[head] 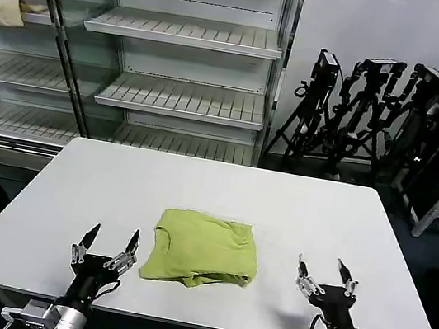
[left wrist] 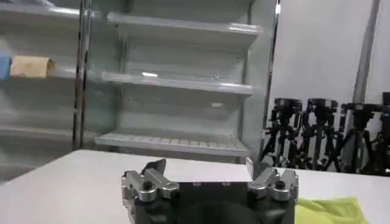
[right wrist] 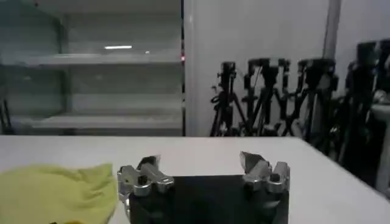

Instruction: Fold and organize the clothes.

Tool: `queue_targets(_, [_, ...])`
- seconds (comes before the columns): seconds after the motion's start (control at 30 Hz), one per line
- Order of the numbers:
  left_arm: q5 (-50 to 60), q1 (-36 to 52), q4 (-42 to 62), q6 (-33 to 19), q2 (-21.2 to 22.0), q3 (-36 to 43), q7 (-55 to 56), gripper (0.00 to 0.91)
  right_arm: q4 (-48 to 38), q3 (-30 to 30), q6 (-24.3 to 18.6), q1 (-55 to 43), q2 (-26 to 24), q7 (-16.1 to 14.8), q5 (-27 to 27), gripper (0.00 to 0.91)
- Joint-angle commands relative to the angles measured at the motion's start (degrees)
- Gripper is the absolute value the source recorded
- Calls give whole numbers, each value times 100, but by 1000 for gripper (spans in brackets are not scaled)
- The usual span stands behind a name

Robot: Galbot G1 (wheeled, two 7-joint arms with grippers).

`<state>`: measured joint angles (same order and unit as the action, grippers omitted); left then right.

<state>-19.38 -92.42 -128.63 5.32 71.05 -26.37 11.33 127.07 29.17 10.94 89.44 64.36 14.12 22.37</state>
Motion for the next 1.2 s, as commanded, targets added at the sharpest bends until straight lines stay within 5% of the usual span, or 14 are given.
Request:
queue_targets(0.03, [82,50,47,-45,-97,-67,-19,907,424,150,-571,453,450,373,-1345,907])
queue_targets(0.43, [302,110,18,-188,-247,-28,-168,907,485,94,-679,599,807,396,-1769,907])
queue_targets(1.2, [653,-2,149,-415,159,34,-293,907,559,-78,-710,670,820,522,-2129,907])
